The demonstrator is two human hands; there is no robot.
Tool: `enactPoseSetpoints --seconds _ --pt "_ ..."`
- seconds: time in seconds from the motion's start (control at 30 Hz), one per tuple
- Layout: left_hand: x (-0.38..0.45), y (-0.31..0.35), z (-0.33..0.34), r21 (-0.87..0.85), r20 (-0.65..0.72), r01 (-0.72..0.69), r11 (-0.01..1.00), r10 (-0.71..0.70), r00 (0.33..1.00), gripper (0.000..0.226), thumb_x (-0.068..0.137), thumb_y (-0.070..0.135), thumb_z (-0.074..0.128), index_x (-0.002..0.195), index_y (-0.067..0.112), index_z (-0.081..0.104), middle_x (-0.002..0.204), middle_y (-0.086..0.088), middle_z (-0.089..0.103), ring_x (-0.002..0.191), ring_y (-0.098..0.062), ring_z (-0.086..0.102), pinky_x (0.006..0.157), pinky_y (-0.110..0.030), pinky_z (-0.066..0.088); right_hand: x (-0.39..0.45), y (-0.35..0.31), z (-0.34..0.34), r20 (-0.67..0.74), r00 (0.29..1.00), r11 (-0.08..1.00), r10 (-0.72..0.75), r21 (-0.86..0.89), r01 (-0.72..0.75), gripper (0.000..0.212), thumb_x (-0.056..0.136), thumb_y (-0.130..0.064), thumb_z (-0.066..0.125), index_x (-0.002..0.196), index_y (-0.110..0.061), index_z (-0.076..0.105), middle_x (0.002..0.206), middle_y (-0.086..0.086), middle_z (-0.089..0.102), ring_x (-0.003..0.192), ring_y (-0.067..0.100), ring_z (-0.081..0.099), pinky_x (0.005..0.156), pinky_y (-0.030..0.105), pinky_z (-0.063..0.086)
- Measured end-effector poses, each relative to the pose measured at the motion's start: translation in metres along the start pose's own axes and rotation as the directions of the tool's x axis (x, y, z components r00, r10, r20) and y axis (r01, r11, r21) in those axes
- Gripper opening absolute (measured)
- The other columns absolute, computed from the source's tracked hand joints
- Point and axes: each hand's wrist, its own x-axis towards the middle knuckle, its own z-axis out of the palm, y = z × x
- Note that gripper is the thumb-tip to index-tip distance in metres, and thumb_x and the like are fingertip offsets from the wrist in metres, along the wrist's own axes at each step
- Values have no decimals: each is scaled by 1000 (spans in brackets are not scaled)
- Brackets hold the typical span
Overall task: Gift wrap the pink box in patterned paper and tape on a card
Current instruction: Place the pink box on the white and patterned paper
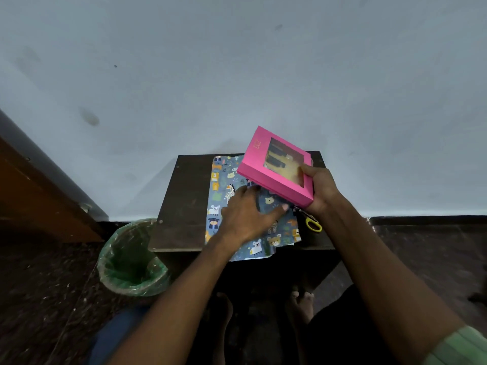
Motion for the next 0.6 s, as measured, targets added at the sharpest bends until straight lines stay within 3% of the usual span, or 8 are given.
enactPoseSetpoints --seconds 0.07,0.17,0.2,0.3,0.4,0.47,0.53,0.6 --pt "-2 12 12 -34 -10 28 999 -28 1000 106 67 97 56 148 30 44 145 -2 53 135 -27 51 106 -50 48 -1 1 -2 0 1000 1000 0 4 0 29 108 -25 49 133 -14 59 103 16 79 90 35 75 71 56 65" --pt "0 14 23 130 31 106 986 -111 993 137 50 105 50 158 23 29 159 -10 36 148 -36 37 113 -66 40 -3 4 -3 13 1000 1000 9 -2 -9 23 108 -24 49 127 -16 60 91 13 80 76 31 78 61 48 64" --pt "2 10 21 174 55 117 978 -129 990 130 52 104 50 153 24 37 156 -10 41 145 -36 41 111 -66 42 -4 5 -3 20 1000 1000 10 -10 -10 22 109 -24 49 126 -16 60 91 12 80 74 31 78 61 48 64" --pt "6 -2 -5 158 -12 138 978 -138 990 66 77 85 66 112 29 62 121 0 66 120 -30 65 102 -54 52 -4 6 -4 32 999 999 12 -31 -11 26 107 -23 50 129 -15 61 103 14 80 86 35 78 72 54 64" --pt "8 -28 -33 300 -209 302 905 -247 946 74 83 59 82 140 19 56 148 -9 52 140 -34 49 114 -52 38 -3 10 -1 10 1000 997 13 -71 -13 33 107 -24 51 136 -13 61 122 16 75 109 40 72 86 57 61" --pt "8 -41 -41 276 -224 428 861 -375 900 84 80 51 88 144 13 48 149 -16 48 141 -38 46 113 -51 37 -4 14 2 -6 1000 995 14 -101 -14 33 106 -23 51 136 -12 61 126 17 73 111 40 71 83 53 61" --pt "10 -48 -43 164 -176 476 864 -449 876 74 84 42 86 139 10 49 144 -18 53 135 -40 53 107 -50 44 -3 16 4 -15 1000 993 14 -113 -16 33 105 -22 54 136 -11 61 123 18 74 103 38 73 80 51 62" --pt "13 -54 -46 80 -196 466 881 -445 874 48 97 36 72 132 9 54 136 -20 60 126 -43 60 96 -48 49 -3 17 6 -24 1000 992 13 -128 -16 31 105 -22 55 134 -12 62 122 17 75 99 36 74 76 49 63"
